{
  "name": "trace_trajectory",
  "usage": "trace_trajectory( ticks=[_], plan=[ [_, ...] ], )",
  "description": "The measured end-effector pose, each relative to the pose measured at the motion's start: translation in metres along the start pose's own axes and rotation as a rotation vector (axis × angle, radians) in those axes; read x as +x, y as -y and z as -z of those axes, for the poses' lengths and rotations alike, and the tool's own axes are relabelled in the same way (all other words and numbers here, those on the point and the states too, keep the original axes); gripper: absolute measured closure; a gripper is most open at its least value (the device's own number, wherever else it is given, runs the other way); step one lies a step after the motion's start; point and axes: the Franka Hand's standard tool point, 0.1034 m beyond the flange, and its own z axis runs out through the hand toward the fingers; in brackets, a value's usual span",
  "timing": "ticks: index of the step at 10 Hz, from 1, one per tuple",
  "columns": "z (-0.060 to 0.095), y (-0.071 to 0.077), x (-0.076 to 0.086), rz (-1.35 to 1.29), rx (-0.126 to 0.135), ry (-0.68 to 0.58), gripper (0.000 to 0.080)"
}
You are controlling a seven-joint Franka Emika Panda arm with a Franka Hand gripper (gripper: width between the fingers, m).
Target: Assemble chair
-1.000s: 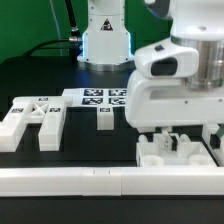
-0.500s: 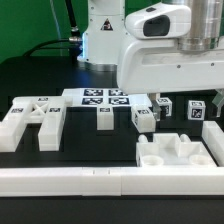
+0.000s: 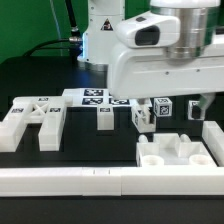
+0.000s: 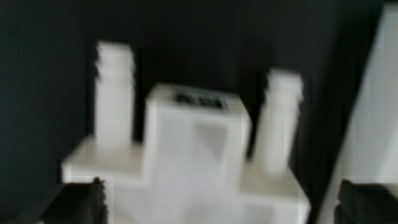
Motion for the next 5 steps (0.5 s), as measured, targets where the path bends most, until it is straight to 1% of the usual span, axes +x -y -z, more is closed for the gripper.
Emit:
trace_trajectory(
  ticks=[1, 2, 3, 5],
  plan=[
    [-0.0052, -0.0098, -0.0173, 0.006, -0.004, 0.010, 0.0150],
    [-0.0097, -0.0157, -0.0250, 0.005, -0.002, 0.021, 0.0150],
    [-0.0086, -0.0139, -0.0246, 0.005, 0.001, 0.039, 0.0150],
    [-0.0090, -0.0136, -0.0239, 0.008, 0.000, 0.036, 0.0150]
  ],
)
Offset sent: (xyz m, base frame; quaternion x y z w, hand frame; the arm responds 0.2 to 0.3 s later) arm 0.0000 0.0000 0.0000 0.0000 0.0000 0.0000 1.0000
